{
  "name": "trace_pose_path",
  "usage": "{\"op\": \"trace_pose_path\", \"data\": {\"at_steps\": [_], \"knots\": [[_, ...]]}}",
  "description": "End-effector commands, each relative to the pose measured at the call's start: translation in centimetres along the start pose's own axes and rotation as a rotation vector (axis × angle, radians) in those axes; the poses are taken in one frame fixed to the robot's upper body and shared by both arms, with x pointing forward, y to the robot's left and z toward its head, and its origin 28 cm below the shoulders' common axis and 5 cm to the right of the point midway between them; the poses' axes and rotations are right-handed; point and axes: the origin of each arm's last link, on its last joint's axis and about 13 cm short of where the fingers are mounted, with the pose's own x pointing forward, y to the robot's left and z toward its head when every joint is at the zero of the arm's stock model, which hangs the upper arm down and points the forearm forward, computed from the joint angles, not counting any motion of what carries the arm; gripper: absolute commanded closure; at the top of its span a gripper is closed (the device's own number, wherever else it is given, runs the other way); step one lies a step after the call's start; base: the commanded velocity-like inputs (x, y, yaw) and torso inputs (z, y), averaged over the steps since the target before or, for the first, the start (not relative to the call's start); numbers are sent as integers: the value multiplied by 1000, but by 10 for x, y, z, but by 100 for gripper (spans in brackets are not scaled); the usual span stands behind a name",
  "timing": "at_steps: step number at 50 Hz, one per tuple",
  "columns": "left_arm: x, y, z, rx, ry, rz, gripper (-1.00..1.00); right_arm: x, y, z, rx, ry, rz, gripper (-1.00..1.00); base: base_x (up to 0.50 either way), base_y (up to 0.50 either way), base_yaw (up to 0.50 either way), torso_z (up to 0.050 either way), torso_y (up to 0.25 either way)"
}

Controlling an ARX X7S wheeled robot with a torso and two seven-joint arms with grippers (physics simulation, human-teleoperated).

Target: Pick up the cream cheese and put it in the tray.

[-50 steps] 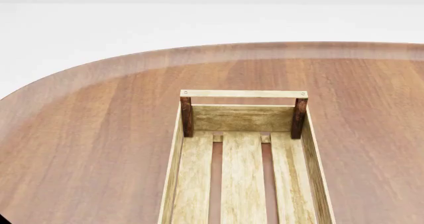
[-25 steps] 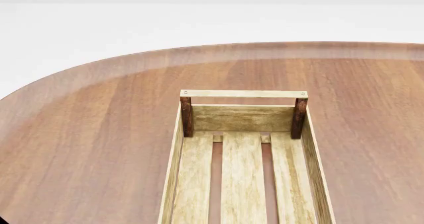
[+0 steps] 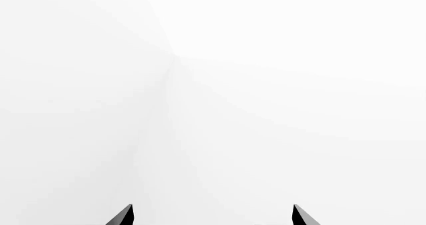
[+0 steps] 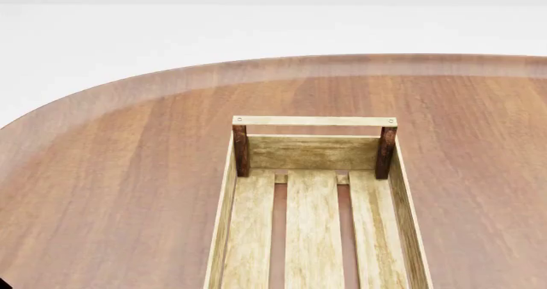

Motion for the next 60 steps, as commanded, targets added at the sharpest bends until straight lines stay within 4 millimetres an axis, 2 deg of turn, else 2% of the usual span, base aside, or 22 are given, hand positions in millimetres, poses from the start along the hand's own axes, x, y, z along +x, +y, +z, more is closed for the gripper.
{"op": "trace_pose_path", "data": {"at_steps": [1, 21, 27, 37, 50, 60], "knots": [[-1, 0, -1, 5, 4, -3, -100, -1, 0, -7, -23, 90, 10, -100, 0, 0, 0, 0, 0], [-1, 0, 0, 4, 2, -3, -100, -2, 0, -13, -39, 184, 37, -100, 0, 0, 0, 0, 0], [0, 0, 2, -7, 6, -7, -100, -4, 4, -24, -65, 228, 51, -100, 0, 0, 0, 0, 0], [1, 1, 3, -11, 0, 2, -100, -6, 3, -24, -36, 277, 65, -100, 0, 0, 0, 0, 0], [-1, 0, 2, -6, 5, -6, -100, -12, 5, -26, -31, 280, 36, -100, 0, 0, 0, 0, 0], [1, 1, 2, -4, 5, 4, -100, -8, 3, -30, -52, 275, 10, -100, 0, 0, 0, 0, 0]]}}
